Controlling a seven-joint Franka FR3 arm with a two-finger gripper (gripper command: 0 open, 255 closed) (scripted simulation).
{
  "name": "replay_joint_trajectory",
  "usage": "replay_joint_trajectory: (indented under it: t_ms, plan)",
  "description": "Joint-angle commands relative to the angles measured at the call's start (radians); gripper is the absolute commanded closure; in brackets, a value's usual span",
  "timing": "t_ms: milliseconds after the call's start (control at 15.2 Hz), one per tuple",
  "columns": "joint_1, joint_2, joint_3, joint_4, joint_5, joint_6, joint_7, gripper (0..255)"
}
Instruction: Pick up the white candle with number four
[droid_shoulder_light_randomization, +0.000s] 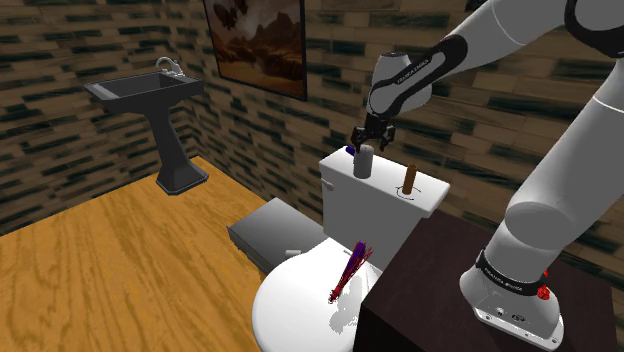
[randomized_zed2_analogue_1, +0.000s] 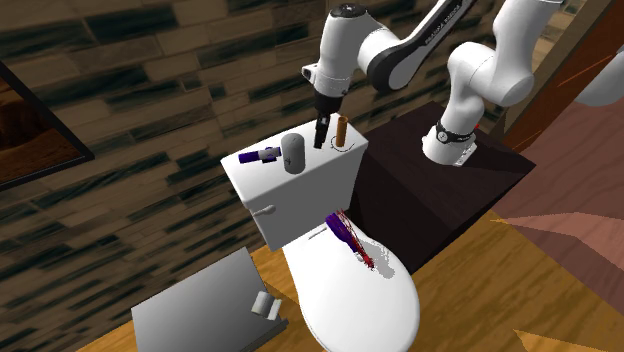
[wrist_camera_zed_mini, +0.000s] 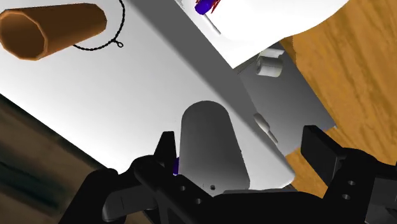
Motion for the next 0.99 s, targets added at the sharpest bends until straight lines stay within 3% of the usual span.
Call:
replay_joint_trajectory:
  t_ms: [0, 198, 858, 924]
  plan:
    - [-0.014, 0.070, -0.012, 0.027, 0.000, 0.065, 0.020, 0]
    - [-0.030, 0.173, -0.027, 0.084, 0.006, 0.142, 0.051, 0]
    - [-0.033, 0.258, -0.024, 0.068, 0.022, 0.244, 0.044, 0]
    - [-0.033, 0.258, -0.024, 0.068, 0.022, 0.244, 0.044, 255]
